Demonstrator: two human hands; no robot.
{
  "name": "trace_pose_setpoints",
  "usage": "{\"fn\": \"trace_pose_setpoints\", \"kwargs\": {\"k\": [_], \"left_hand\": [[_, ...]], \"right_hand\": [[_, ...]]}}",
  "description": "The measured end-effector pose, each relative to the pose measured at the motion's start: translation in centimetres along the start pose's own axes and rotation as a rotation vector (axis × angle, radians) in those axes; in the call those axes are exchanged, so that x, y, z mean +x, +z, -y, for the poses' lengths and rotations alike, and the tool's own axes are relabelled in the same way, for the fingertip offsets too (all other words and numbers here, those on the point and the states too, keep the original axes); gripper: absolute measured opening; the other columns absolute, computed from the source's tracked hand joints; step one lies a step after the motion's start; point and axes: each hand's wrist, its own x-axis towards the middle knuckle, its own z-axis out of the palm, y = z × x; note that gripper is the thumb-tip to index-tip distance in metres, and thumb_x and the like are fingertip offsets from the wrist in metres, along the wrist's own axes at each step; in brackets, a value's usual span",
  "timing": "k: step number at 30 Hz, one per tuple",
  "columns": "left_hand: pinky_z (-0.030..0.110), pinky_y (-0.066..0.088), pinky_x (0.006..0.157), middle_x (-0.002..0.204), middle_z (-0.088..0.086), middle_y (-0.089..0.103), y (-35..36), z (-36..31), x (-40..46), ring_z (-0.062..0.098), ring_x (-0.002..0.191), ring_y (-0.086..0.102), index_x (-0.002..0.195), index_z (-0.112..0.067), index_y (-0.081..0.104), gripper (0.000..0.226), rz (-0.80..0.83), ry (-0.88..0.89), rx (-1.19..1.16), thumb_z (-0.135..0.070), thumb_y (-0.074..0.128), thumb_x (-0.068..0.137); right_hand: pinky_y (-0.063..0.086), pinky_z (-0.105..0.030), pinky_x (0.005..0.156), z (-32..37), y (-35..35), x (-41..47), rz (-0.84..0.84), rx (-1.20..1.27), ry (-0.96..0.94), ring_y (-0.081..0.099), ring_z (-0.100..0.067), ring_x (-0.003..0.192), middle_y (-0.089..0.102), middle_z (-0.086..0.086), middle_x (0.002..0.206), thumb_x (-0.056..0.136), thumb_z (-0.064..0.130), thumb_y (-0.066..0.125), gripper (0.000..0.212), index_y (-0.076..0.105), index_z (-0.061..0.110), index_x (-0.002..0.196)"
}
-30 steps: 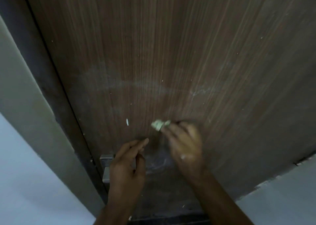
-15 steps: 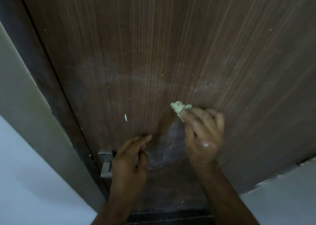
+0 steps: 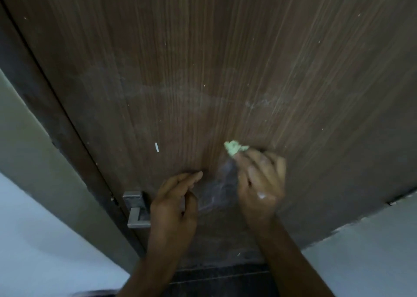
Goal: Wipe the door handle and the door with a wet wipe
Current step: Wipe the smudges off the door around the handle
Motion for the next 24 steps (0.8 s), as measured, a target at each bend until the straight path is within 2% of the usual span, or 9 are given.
{"fn": "trace_pose_setpoints", "kwargs": {"k": [3,5,8,12,14,16,18,20,24], "left_hand": [[0.009,0.043,0.097,0.114,-0.015,0.066,0.1,0.3,-0.1,0.0,0.106,0.063,0.118,-0.023,0.072,0.043,-0.007,0.006,0.006,-0.005,0.054,0.084],[0.011,0.045,0.097,0.115,-0.015,0.066,0.1,0.4,-0.3,0.002,0.107,0.063,0.119,-0.023,0.071,0.043,-0.005,0.001,0.01,-0.006,0.053,0.084],[0.013,0.047,0.096,0.114,-0.012,0.067,0.1,0.4,-0.4,0.003,0.107,0.063,0.119,-0.024,0.071,0.041,0.001,-0.009,0.01,-0.007,0.054,0.086],[0.013,0.046,0.097,0.115,-0.01,0.067,0.3,0.2,-0.6,0.004,0.108,0.063,0.119,-0.024,0.071,0.041,0.023,-0.018,0.006,0.0,0.058,0.089],[0.01,0.044,0.097,0.115,-0.01,0.067,0.4,-0.1,-0.5,0.001,0.108,0.062,0.118,-0.024,0.071,0.04,0.021,-0.017,0.011,-0.004,0.055,0.088],[0.008,0.043,0.097,0.114,-0.01,0.067,0.5,-0.1,-0.5,0.0,0.106,0.062,0.118,-0.022,0.071,0.041,0.02,-0.007,0.027,-0.004,0.054,0.086],[0.008,0.043,0.097,0.114,-0.011,0.066,0.5,0.0,-0.6,0.0,0.106,0.062,0.118,-0.021,0.071,0.041,0.03,-0.004,0.043,0.002,0.057,0.087],[0.009,0.045,0.096,0.114,-0.011,0.067,0.6,0.2,-0.7,0.001,0.106,0.062,0.118,-0.022,0.071,0.045,0.035,-0.016,0.042,0.008,0.061,0.087],[0.01,0.046,0.096,0.113,-0.01,0.068,0.9,0.3,-0.8,0.0,0.107,0.063,0.117,-0.021,0.071,0.045,0.031,-0.006,0.041,0.01,0.061,0.087]], "right_hand": [[0.054,-0.038,0.072,-0.1,0.0,-4.5,0.31,-0.032,-0.324,0.058,-0.025,0.096,0.079,-0.01,0.096,0.092,0.012,0.062,0.021,0.081,0.008,0.085],[0.048,-0.039,0.074,-0.5,-0.4,-5.6,0.43,-0.035,-0.362,0.053,-0.023,0.098,0.079,-0.008,0.095,0.087,0.016,0.062,0.021,0.081,0.01,0.084],[0.045,-0.04,0.077,-0.8,-0.4,-3.9,0.268,-0.018,-0.181,0.06,-0.026,0.094,0.078,-0.007,0.1,0.102,0.019,0.048,0.028,0.076,0.012,0.101],[0.05,-0.034,0.079,-1.0,-0.1,-1.6,-0.007,0.039,0.099,0.065,-0.031,0.08,0.077,-0.004,0.097,0.094,0.008,0.069,0.01,0.078,0.01,0.099],[0.05,-0.033,0.08,-0.6,0.1,-3.3,0.063,0.01,0.047,0.066,-0.031,0.082,0.078,-0.007,0.097,0.099,0.012,0.061,0.019,0.079,0.008,0.096],[0.053,-0.037,0.072,-0.6,0.0,-5.8,0.265,-0.001,-0.152,0.062,-0.028,0.091,0.078,-0.01,0.098,0.101,0.015,0.051,0.032,0.08,0.005,0.092],[0.05,-0.037,0.07,-1.2,-0.5,-6.7,0.407,-0.009,-0.277,0.054,-0.025,0.097,0.078,-0.01,0.098,0.095,0.016,0.055,0.028,0.08,0.006,0.088],[0.044,-0.039,0.077,-1.6,-0.6,-5.5,0.337,-0.04,-0.218,0.054,-0.025,0.097,0.078,-0.007,0.1,0.096,0.018,0.055,0.027,0.08,0.01,0.094],[0.046,-0.029,0.084,-2.4,-0.4,-1.3,-0.045,0.038,0.054,0.06,-0.024,0.089,0.074,0.002,0.104,0.094,0.009,0.069,0.014,0.077,0.015,0.104]]}}
